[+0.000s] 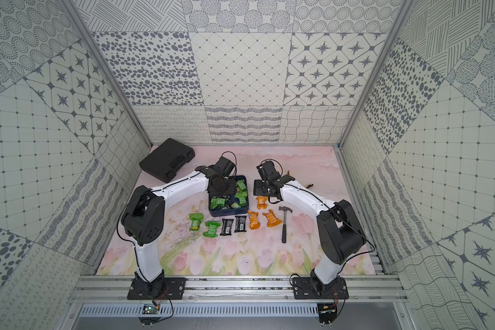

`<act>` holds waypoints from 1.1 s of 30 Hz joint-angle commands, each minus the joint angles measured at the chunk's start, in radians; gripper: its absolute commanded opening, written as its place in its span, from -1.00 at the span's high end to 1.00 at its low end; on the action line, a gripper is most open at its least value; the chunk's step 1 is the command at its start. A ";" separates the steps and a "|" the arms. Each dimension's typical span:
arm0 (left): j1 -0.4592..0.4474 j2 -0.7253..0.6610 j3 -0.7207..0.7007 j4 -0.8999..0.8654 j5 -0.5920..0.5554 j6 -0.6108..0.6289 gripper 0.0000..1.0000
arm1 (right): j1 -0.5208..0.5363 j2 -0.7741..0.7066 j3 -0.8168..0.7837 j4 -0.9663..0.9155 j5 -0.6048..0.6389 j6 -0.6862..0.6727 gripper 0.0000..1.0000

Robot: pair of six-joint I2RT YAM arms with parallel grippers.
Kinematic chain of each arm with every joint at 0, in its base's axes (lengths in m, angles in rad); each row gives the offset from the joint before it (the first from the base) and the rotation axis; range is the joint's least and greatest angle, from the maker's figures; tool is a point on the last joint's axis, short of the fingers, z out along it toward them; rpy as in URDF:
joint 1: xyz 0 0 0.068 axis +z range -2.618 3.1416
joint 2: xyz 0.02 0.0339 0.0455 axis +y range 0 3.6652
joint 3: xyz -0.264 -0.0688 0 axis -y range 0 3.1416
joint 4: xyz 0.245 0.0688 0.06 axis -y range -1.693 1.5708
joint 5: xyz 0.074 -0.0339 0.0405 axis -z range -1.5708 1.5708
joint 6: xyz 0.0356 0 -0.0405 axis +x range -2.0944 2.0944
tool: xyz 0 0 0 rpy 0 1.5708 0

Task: Take the cookies out of the storage box
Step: Pick up the cookie from the storage box.

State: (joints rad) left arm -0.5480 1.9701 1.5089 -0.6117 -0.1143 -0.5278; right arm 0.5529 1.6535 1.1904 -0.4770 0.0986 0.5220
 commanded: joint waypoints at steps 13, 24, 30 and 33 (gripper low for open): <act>0.016 0.153 0.103 -0.041 -0.072 0.094 -0.15 | -0.014 -0.060 -0.064 0.009 0.026 0.030 -0.25; 0.016 0.169 0.111 -0.025 -0.085 0.095 0.33 | -0.016 -0.072 -0.069 0.008 0.029 0.044 -0.19; 0.016 0.130 0.097 -0.020 -0.083 0.091 0.43 | -0.016 -0.077 -0.072 0.009 0.031 0.049 -0.19; 0.016 0.091 0.083 -0.020 -0.070 0.078 0.44 | -0.016 -0.076 -0.072 0.009 0.031 0.050 -0.18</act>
State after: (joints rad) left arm -0.5335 2.1082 1.6028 -0.6380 -0.1864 -0.4492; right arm 0.5396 1.6032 1.1290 -0.4816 0.1177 0.5594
